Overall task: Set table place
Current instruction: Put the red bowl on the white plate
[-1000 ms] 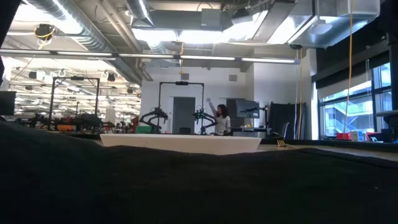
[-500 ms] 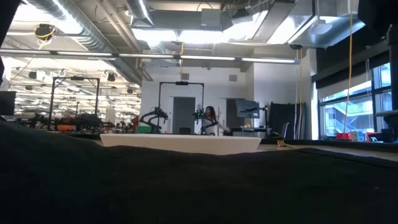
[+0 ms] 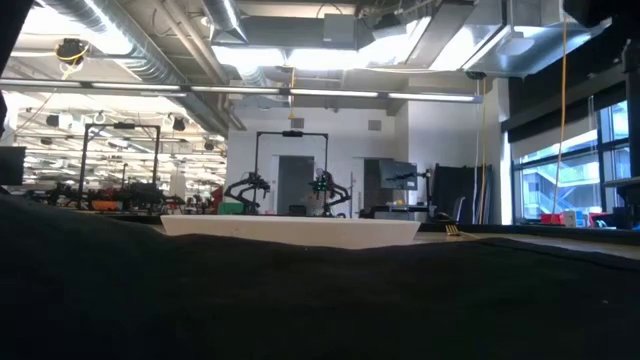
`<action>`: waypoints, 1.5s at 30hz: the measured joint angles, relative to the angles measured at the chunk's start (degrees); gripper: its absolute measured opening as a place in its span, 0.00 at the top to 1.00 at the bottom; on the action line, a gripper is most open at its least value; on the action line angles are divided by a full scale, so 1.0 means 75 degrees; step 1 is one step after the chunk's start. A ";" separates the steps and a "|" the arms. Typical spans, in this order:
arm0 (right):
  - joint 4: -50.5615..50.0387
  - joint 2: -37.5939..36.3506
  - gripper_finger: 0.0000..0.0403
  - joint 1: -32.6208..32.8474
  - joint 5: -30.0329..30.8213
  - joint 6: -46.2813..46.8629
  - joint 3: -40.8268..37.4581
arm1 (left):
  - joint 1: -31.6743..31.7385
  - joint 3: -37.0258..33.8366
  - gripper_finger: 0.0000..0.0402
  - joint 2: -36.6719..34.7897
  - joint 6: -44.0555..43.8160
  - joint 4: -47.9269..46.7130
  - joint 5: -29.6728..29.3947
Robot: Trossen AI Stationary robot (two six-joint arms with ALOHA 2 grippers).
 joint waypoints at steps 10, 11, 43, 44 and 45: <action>0.0137 -0.0076 0.83 -0.0127 0.0289 0.0012 0.0009 | 0.0003 0.0000 0.70 0.0003 0.0000 0.0009 -0.0003; 0.0138 -0.0076 0.83 -0.0127 0.0305 0.0012 0.0009 | 0.0003 0.0000 0.70 0.0003 0.0003 0.0009 -0.0003; -0.1532 -0.0090 0.52 0.0186 0.0536 -0.0250 -0.0216 | 0.0000 0.0000 0.70 0.0009 0.0002 0.0023 -0.0001; -0.1356 -0.0090 0.53 0.0205 0.0541 -0.0251 -0.0267 | 0.0000 0.0000 0.70 0.0009 0.0001 0.0023 -0.0002; -0.1177 -0.0090 0.53 0.0213 0.0565 -0.0251 -0.0317 | 0.0000 0.0000 0.70 0.0009 0.0000 0.0024 -0.0001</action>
